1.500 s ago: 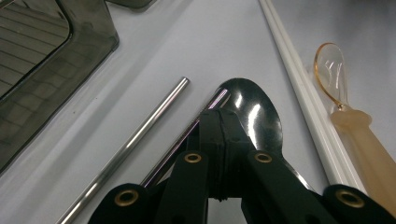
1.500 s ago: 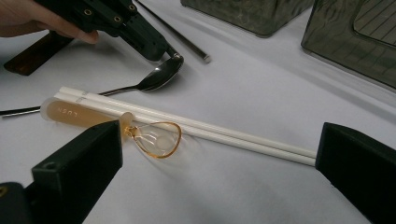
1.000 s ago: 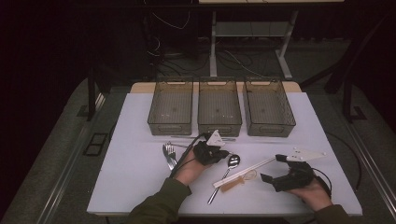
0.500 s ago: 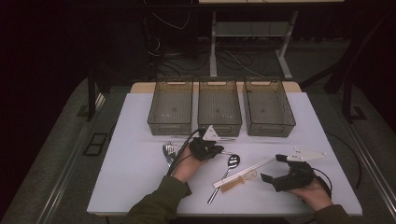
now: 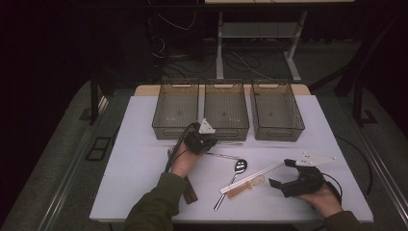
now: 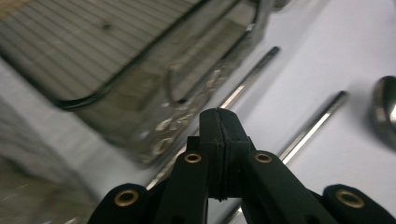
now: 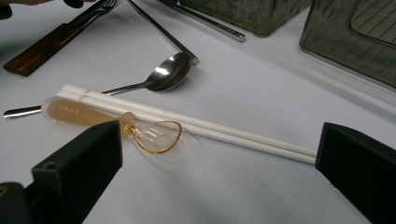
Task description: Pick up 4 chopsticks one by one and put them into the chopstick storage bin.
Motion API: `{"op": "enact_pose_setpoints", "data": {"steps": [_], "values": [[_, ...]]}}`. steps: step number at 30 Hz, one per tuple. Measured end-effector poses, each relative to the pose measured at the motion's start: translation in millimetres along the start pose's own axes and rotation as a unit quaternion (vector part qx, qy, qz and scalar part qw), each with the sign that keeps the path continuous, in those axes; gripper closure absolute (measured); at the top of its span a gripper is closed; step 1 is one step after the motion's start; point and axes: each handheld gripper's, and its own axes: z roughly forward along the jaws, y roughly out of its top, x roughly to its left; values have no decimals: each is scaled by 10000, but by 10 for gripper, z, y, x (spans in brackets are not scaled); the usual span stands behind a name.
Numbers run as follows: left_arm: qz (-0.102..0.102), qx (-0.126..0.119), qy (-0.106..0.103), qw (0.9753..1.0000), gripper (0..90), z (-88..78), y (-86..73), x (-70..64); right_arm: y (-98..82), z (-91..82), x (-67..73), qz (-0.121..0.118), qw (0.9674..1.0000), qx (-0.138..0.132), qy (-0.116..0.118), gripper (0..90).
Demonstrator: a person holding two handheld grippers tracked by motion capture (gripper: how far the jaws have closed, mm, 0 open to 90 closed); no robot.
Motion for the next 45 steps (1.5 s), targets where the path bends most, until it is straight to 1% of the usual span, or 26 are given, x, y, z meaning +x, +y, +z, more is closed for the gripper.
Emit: {"op": "enact_pose_setpoints", "data": {"steps": [2, 4, 5, 7, 8, 10, 11, 12, 14, 15, 18, 19, 20, 21, 23, 27, 30, 31, 37, 38, 40, 45], "values": [[-5, 26, 1, 10000, 891, -2, -17, 27, 0, -2, -1, 5, 10000, -8, 2, 8], [5, 67, 13, 10000, 857, 14, -31, 27, 0, 0, -1, 2, 10000, -3, 1, 8], [26, 93, 39, 9999, 857, 20, -32, 26, 0, 0, -1, 2, 10000, -3, 1, 8], [48, 86, 81, 9999, 814, 21, -32, 22, 0, -3, 3, 2, 10000, -2, 0, 9], [16, 80, 103, 9999, 812, 15, -31, 18, -1, -3, 3, 7, 10000, 3, -3, 8], [24, 145, 191, 9997, 812, -20, -29, 29, -1, -3, 2, 10, 10000, 10, -9, 8], [-16, 148, 211, 9997, 804, -43, -32, 37, -2, -4, -1, 5, 10000, 8, -11, 8], [-79, 152, 215, 9996, 756, -71, -38, 47, -3, -4, -4, 14, 10000, 1, -16, 8], [-102, 117, 187, 9997, 731, -122, -57, 68, -3, -5, -4, 15, 10000, -1, -13, 8], [-106, 127, 206, 9997, 726, -142, -69, 78, -3, -4, -3, 11, 10000, 4, -15, 8], [-201, 96, 314, 9993, 793, -194, -116, 124, -1, -4, 0, 9, 10000, 6, -14, 8], [-244, 86, 344, 9991, 793, -204, -128, 142, -1, -4, 0, 9, 10000, 6, -14, 8], [-257, 63, 354, 9990, 848, -209, -136, 157, -1, -3, 1, 8, 10000, 11, -16, 8], [-265, 65, 367, 9990, 848, -207, -140, 164, -1, -3, 1, 8, 10000, 11, -16, 8], [-247, 61, 426, 9988, 890, -193, -136, 160, -1, 0, 2, 8, 10000, 16, -13, 8], [-154, 170, 617, 9978, 892, -150, -122, 149, -2, -2, 1, 23, 10000, 20, -15, 8], [-179, 222, 699, 9971, 892, -118, -126, 152, -2, -4, 0, 14, 10000, 11, -12, 8], [-197, 274, 741, 9967, 892, -112, -130, 157, -2, -3, 0, 12, 10000, 9, -11, 8], [-251, 399, 876, 9950, 892, -77, -159, 201, -2, -4, -1, 10, 10000, 5, -7, 8], [-271, 370, 889, 9950, 892, -67, -164, 206, -2, -3, -2, 15, 10000, 5, -8, 8], [-257, 474, 942, 9941, 892, -55, -172, 215, -2, -2, -1, 18, 10000, 6, -7, 8], [-294, 506, 951, 9937, 893, -58, -177, 227, -2, -3, -2, 16, 10000, 5, -7, 8]]}}
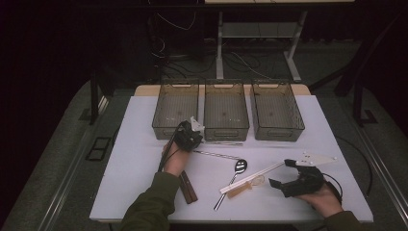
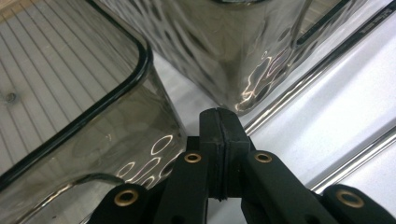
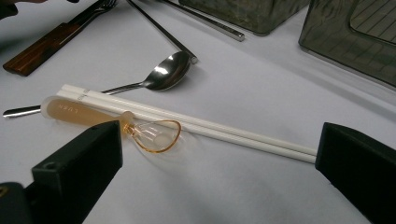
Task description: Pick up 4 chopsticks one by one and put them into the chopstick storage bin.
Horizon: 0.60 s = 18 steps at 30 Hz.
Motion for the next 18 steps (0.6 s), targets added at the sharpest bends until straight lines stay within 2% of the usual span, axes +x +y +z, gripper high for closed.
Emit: {"op": "enact_pose_setpoints", "data": {"steps": [10, 11, 18], "values": [[117, -40, 16, 9999, 892, 57, 20, -30, 1, 6, -1, -4, 10000, 19, -2, 8], [165, 15, 30, 9999, 892, 59, 25, -27, 0, 7, -4, -9, 10000, 22, -4, 8], [115, 68, -32, 9999, 893, 57, 15, -24, 0, 6, -2, -4, 10000, 16, -1, 8]]}}
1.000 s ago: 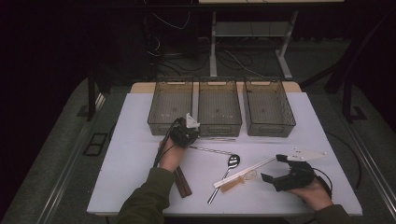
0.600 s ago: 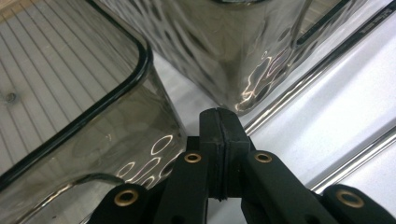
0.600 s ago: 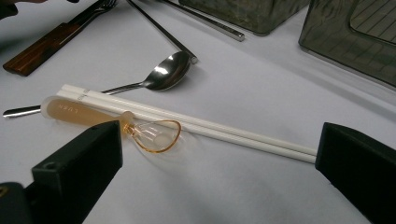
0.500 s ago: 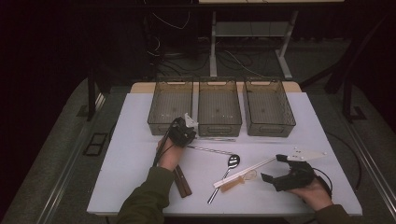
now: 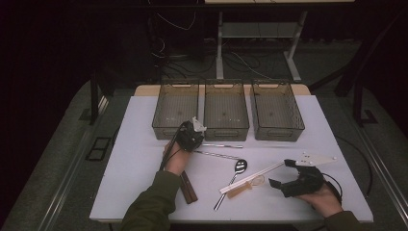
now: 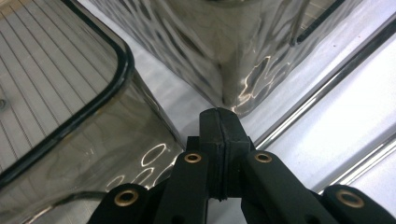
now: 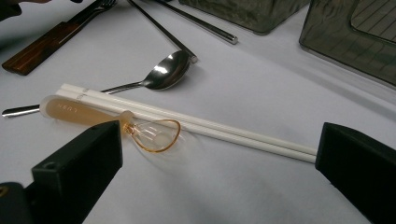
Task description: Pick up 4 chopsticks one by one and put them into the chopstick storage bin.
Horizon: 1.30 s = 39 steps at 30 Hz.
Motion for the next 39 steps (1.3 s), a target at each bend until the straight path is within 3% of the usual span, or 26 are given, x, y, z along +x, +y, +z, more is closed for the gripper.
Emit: {"op": "enact_pose_setpoints", "data": {"steps": [28, 34, 36, 39], "values": [[-21, 182, -417, 9990, 890, -173, -118, 2, 0, -4, -1, 17, 10000, -6, -21, 8], [60, -78, -548, 9984, 800, -218, -69, -44, 0, -4, -2, 12, 10000, -8, -18, 9], [115, -200, -702, 9973, 777, -234, -30, -90, 0, -3, -3, 10, 10000, -5, -20, 8], [269, -353, -982, 9942, 662, -241, 36, -169, 0, -2, 0, 10, 10000, -4, -15, 8]]}}
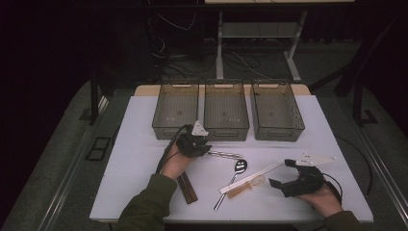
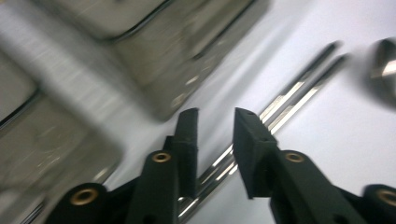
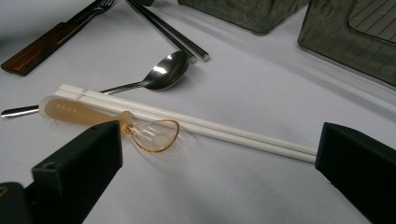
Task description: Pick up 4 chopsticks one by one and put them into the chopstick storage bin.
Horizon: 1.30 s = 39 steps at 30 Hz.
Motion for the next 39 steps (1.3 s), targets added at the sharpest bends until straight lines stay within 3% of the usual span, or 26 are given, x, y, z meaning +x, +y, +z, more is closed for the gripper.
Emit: {"op": "enact_pose_setpoints", "data": {"steps": [4, 13, 21, 26, 39], "values": [[193, -102, -460, 9987, 572, 76, 93, -120, 0, 0, 0, 3, 10000, 1, 4, 8], [627, -94, -889, 9940, 565, 323, 250, -297, 0, -1, 0, 6, 10000, -5, 17, 8], [728, 89, -970, 9926, 608, 460, 236, -320, -1, -8, -6, 8, 10000, -13, 39, 8], [718, 44, -1053, 9918, 665, 476, 238, -311, -1, -9, -4, 4, 10000, -16, 36, 8], [587, 16, -1024, 9930, 719, 538, 293, -299, -1, -8, -5, -5, 10000, -21, 42, 8]]}}
